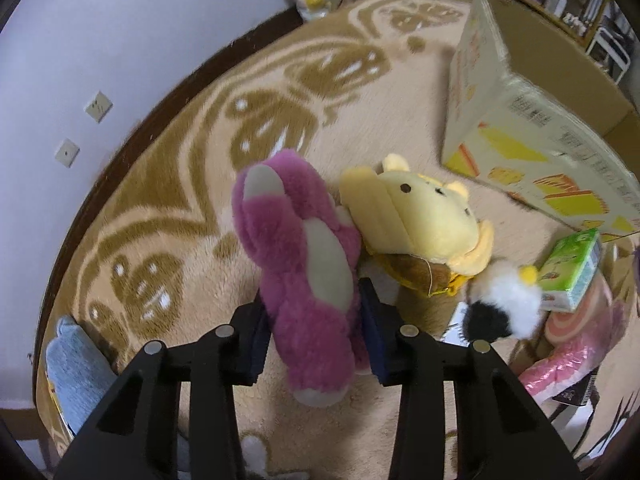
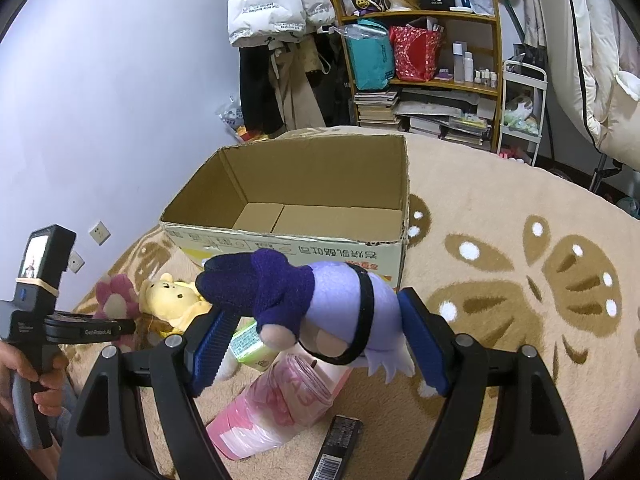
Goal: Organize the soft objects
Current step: 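Close the left gripper on the pink plush and lift it, then carry the pink plush into the box with the left tool while the right tool carries the doll in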
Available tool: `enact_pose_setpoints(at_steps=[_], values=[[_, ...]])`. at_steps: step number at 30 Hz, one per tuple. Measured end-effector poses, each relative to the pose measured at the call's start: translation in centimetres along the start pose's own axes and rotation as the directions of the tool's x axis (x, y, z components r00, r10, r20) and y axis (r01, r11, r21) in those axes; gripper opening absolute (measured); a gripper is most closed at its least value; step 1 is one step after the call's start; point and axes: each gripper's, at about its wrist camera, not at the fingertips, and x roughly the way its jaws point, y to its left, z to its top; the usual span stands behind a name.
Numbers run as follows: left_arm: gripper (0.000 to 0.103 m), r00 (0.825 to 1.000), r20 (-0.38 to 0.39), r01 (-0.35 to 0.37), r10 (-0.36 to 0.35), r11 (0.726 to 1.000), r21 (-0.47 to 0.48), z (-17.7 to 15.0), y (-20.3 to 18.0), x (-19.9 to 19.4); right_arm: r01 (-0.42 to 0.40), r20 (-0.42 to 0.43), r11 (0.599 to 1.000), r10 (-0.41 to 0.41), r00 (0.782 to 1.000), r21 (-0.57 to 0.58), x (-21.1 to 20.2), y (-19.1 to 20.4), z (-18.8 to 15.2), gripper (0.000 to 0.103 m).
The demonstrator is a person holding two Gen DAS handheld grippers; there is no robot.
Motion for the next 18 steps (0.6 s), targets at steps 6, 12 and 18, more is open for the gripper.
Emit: enact_pose_setpoints(at_steps=[6, 12, 18], values=[[0.038, 0.991, 0.135, 0.002, -0.008, 0.999, 0.048, -0.2, -0.4, -3.5, 0.000, 0.002, 1.000, 0.000, 1.000, -0.005, -0.1, 0.0, 0.1, 0.083], [0.038, 0.970, 0.240, 0.019, -0.043, 0.995, 0.099, -0.3, -1.2, -5.7, 0.002, 0.001, 1.000, -0.002, 1.000, -0.015, -0.3, 0.2, 0.3, 0.083], [0.038, 0.945, 0.319, 0.020, -0.069, 0.988, 0.155, -0.5, -2.3, -7.3, 0.003, 0.003, 1.000, -0.003, 1.000, -0.025, -0.2, 0.5, 0.3, 0.083]])
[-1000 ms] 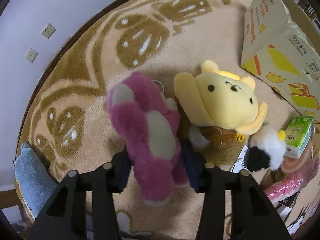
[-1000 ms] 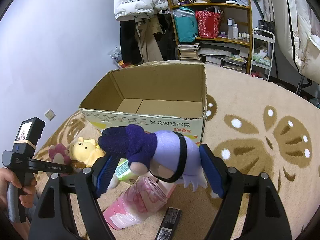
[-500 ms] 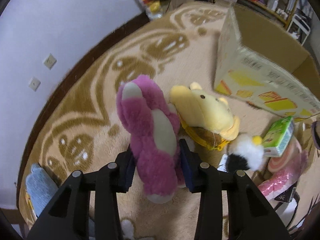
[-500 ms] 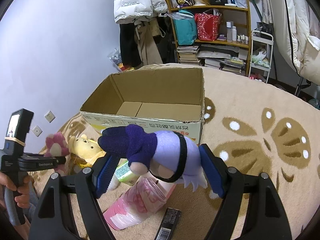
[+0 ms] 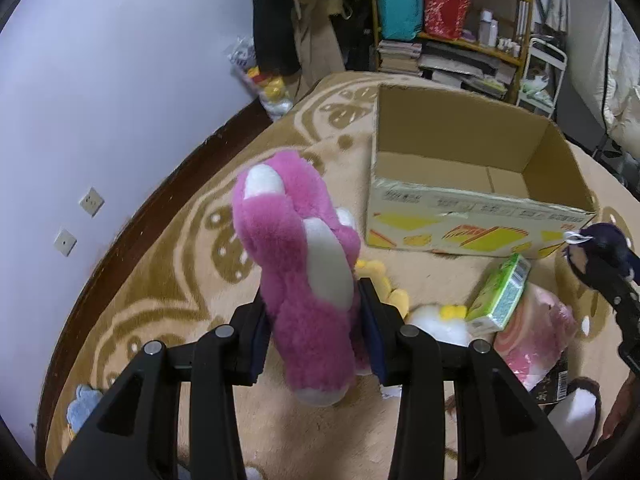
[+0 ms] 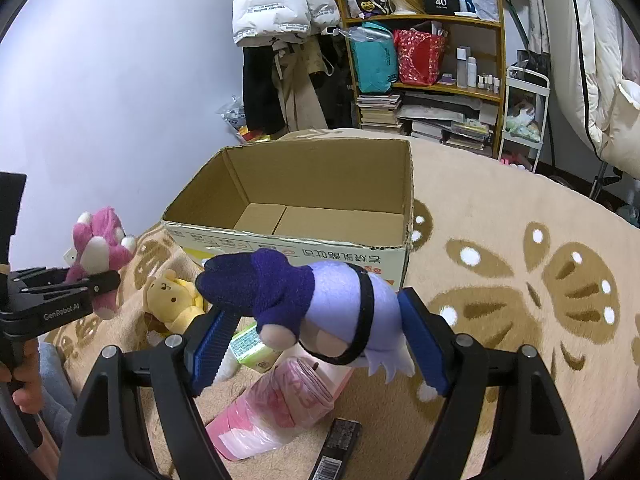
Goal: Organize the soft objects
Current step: 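Carry the pink plush into the box with the left tool while the right tool carries the doll in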
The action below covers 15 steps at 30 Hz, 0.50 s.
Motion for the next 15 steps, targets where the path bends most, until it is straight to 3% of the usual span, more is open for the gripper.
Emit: enact_pose_setpoints(at_steps=[15], values=[[0.039, 0.987, 0.152, 0.041, -0.052, 0.996, 0.074, 1.4, -2.4, -2.9, 0.001, 0.080, 1.000, -0.002, 0.997, 0.011, -0.9, -0.2, 1.1, 0.083]])
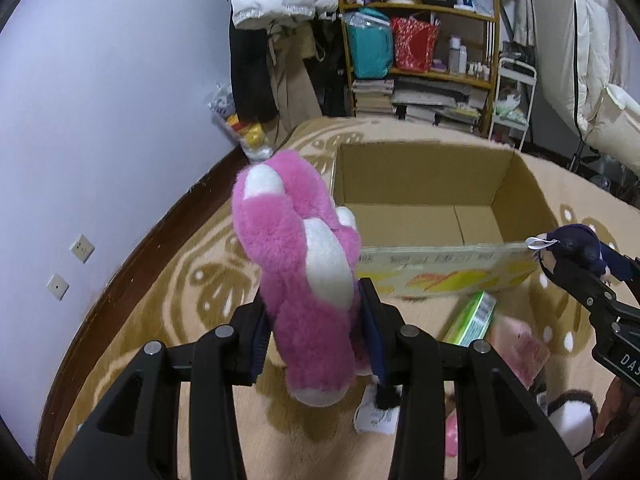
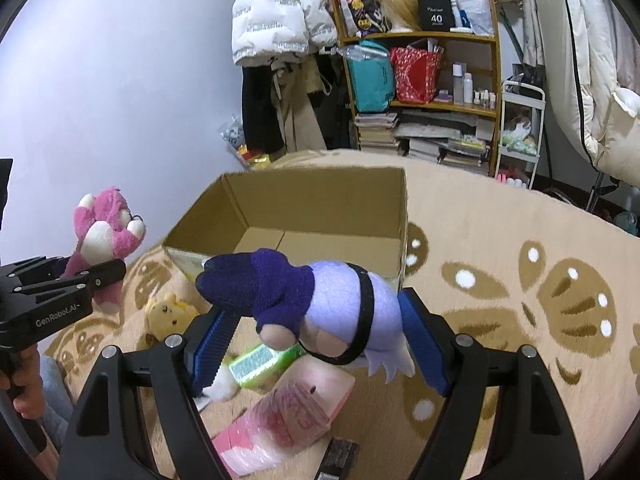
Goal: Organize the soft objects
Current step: 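Carry the pink plush into the box with the left tool while the right tool carries the doll in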
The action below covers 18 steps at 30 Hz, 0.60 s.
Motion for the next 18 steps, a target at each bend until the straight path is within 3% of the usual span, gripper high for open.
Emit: enact_pose_setpoints(at_steps=[9, 18], values=[[0.039, 0.994, 0.105, 0.003, -0.003, 1.000, 0.002, 2.9, -0.4, -0.1, -0.021, 0.103, 0.999, 0.018, 0.994, 0.026, -0.9, -0.6, 1.9, 0.083], [0.039, 0.992, 0.124, 0.012, -0.017, 0.999, 0.039, 5.3, -1.9, 1.6, -0.019, 0.154, 0.999, 0.013, 0.988, 0.034, 0.3, -1.1, 3.7, 0.083]])
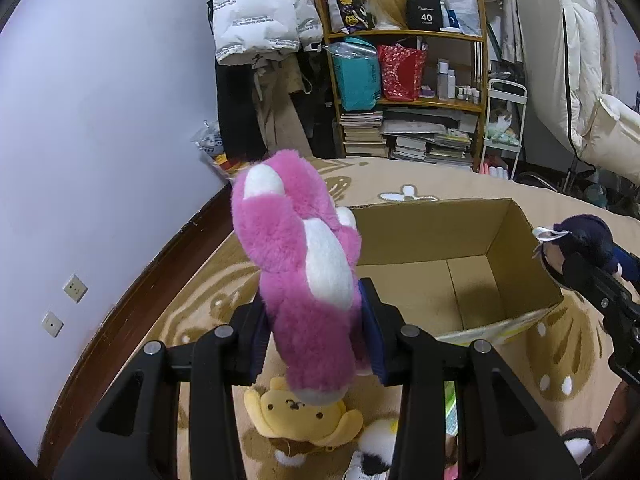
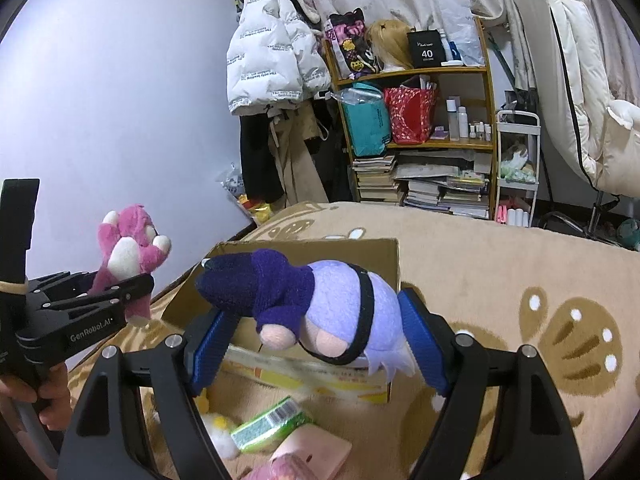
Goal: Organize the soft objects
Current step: 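Carry the pink plush into the box with the left tool while the right tool carries the doll in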
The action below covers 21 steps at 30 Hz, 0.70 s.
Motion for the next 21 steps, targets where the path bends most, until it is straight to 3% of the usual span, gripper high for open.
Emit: enact_pose_setpoints(at_steps=[11, 21], values=[[0.040, 0.999, -0.015, 0.037, -0.037, 0.999, -0.001, 1.1, -0.6, 2.5, -0.027, 0.002, 1.000, 0.027, 1.000, -0.004, 2.3, -0.5, 0.3, 0.084], [0.041, 0.988, -0.066, 0.135, -0.137, 0.990, -0.024, 1.5, -1.5, 4.8, -0.050, -0.044, 0.998, 0.049, 0.998, -0.028, 4.3, -0.8, -0.3, 0.085]])
